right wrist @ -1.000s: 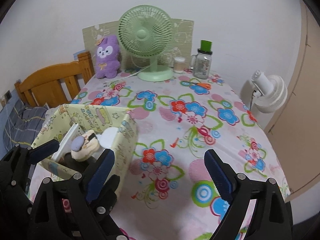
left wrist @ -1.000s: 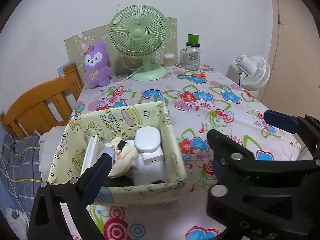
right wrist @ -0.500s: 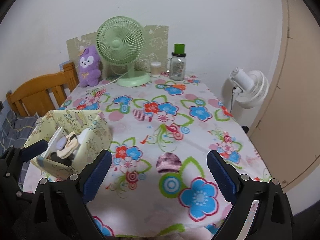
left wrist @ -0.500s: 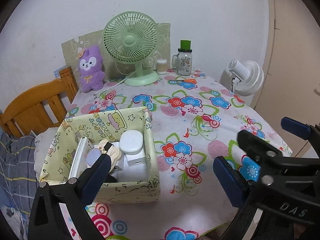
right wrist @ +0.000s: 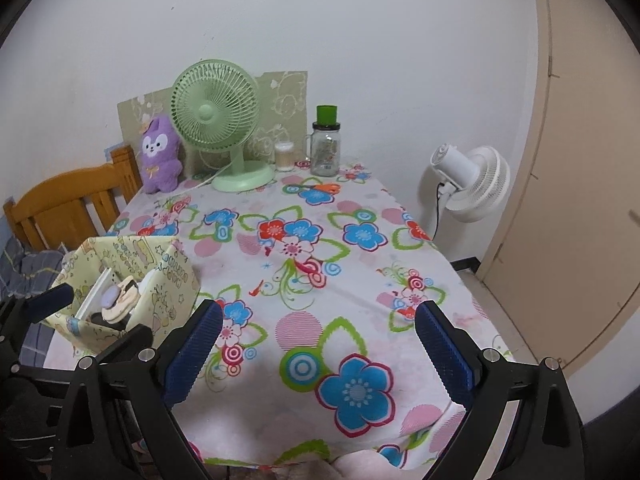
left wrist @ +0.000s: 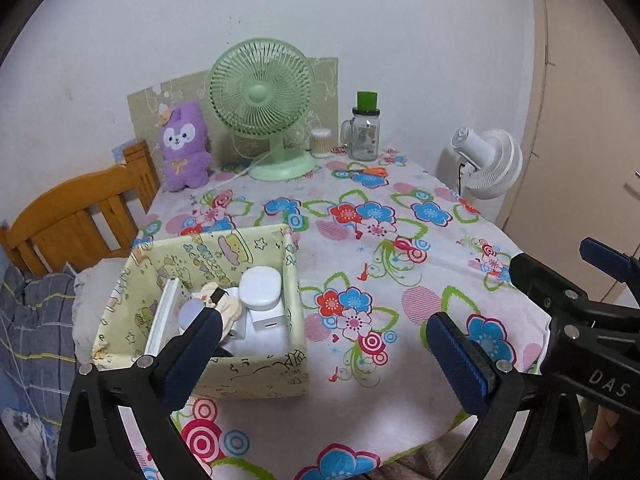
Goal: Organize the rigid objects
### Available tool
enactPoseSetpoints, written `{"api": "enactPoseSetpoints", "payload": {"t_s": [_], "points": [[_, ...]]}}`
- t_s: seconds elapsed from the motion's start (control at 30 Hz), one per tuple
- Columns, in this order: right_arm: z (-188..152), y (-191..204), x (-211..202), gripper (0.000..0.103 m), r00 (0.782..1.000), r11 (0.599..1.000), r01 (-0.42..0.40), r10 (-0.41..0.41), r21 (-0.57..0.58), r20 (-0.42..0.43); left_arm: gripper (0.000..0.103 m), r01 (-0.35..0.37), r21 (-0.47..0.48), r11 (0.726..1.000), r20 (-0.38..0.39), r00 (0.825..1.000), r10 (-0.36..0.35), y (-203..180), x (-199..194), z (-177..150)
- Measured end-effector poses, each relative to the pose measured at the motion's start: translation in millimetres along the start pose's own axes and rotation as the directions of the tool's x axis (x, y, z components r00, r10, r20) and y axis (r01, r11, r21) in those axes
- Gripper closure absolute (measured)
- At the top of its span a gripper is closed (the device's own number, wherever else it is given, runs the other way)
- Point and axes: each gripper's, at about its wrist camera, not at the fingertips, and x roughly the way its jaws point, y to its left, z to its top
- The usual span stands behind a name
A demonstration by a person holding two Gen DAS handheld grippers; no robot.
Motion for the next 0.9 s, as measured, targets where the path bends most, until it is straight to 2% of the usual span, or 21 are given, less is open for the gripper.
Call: {"api": "enactPoseSetpoints", "payload": {"t_s": [0.4, 0.63, 0.9], "points": [[0.0, -10.2, -21.4, 0.004, 0.998, 0.999, 0.03, -0.031, 0.028, 0.049, 0.0, -0.006, 0.034, 0.999, 0.074, 0.997, 0.003, -10.7, -17.9, 5.0], [-1.0, -15.9, -29.1, 0.003, 0.996, 0.997, 0.063, -0.066, 0.045, 0.062, 0.0, 0.022, 0.039, 0.999, 0.082, 0.996, -0.025, -13.4, -19.6, 6.4], [0.3, -20.8, -30.4, 0.001, 0.996, 0.997, 0.06, -0.064, 0.054, 0.069, 0.0, 0.012, 0.026, 1.0, 0.093, 0.996, -0.014, -11.8, -19.6, 8.0]]}}
